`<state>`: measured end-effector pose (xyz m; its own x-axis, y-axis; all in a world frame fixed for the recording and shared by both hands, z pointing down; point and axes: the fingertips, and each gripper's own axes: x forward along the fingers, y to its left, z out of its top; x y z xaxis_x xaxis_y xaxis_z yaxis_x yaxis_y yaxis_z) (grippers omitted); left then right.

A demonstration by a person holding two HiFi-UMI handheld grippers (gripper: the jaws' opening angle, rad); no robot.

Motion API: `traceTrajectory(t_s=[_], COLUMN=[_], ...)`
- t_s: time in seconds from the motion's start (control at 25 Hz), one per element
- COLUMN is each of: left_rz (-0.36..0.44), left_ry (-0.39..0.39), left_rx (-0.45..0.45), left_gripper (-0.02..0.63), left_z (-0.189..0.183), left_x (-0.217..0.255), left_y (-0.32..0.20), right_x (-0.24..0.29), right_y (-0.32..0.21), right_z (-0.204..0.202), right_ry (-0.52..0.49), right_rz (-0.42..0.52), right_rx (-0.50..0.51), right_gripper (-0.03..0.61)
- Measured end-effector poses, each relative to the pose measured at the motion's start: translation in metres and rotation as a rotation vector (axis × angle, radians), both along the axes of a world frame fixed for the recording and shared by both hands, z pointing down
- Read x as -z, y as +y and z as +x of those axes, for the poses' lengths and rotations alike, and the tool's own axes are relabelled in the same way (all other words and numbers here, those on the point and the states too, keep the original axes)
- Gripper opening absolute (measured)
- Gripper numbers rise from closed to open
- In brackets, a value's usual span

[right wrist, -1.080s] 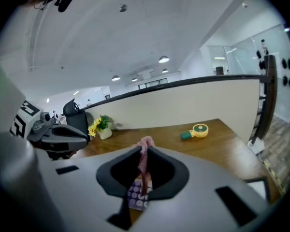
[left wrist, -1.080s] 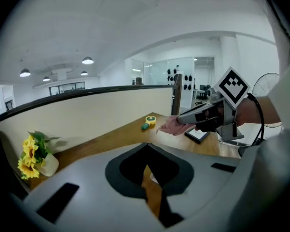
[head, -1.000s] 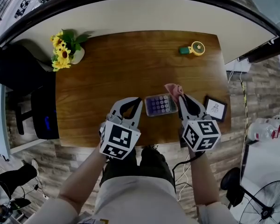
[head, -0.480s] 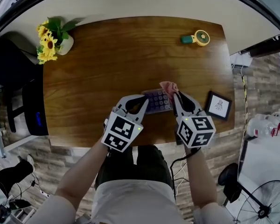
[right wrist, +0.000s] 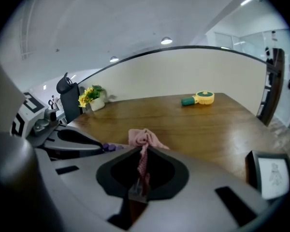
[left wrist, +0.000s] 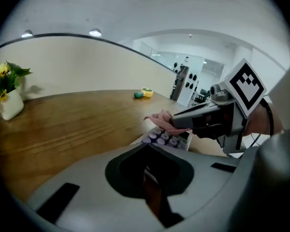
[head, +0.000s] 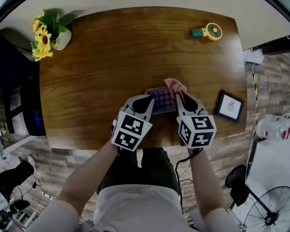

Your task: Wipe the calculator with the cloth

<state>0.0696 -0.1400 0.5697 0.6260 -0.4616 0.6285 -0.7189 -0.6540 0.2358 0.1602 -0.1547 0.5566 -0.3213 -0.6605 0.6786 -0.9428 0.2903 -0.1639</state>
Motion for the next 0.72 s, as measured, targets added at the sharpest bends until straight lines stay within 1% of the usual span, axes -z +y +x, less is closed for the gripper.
traceTrajectory(t_s=[0.16, 0.28, 0.48, 0.6, 0.72], left_rz=[-0.010, -0.015, -0.012, -0.015, -0.003], left_ry=[0.006, 0.012, 0.015, 0.014, -0.005], left_rx=[0.059, 0.096, 0.106, 0.096, 0.081], left_gripper=[0.003, 0.003, 0.003, 0.003, 0.003], left_z=[-0.002, -0.003, -0.002, 0.001, 0.003], left_x=[-0.001, -0.001, -0.002, -0.002, -0.002], left_y=[-0.002, -0.002, -0.002, -0.003, -0.003], right_x=[-0.004, -0.005, -0.006, -0.006, -0.006], right_y=[0.014, 0.027, 0.054, 0.064, 0.076], right_z=[-0.005, -0.002, 0.004, 0.004, 0.003], right_ry=[0.015, 0.017, 0.003, 0.019, 0.043], right_rz=[-0.010, -0.014, -0.028, -0.048, -0.074], right_rx=[0.047, 0.059, 0.063, 0.089, 0.124], right_gripper=[0.032, 0.032, 0.032, 0.031, 0.031])
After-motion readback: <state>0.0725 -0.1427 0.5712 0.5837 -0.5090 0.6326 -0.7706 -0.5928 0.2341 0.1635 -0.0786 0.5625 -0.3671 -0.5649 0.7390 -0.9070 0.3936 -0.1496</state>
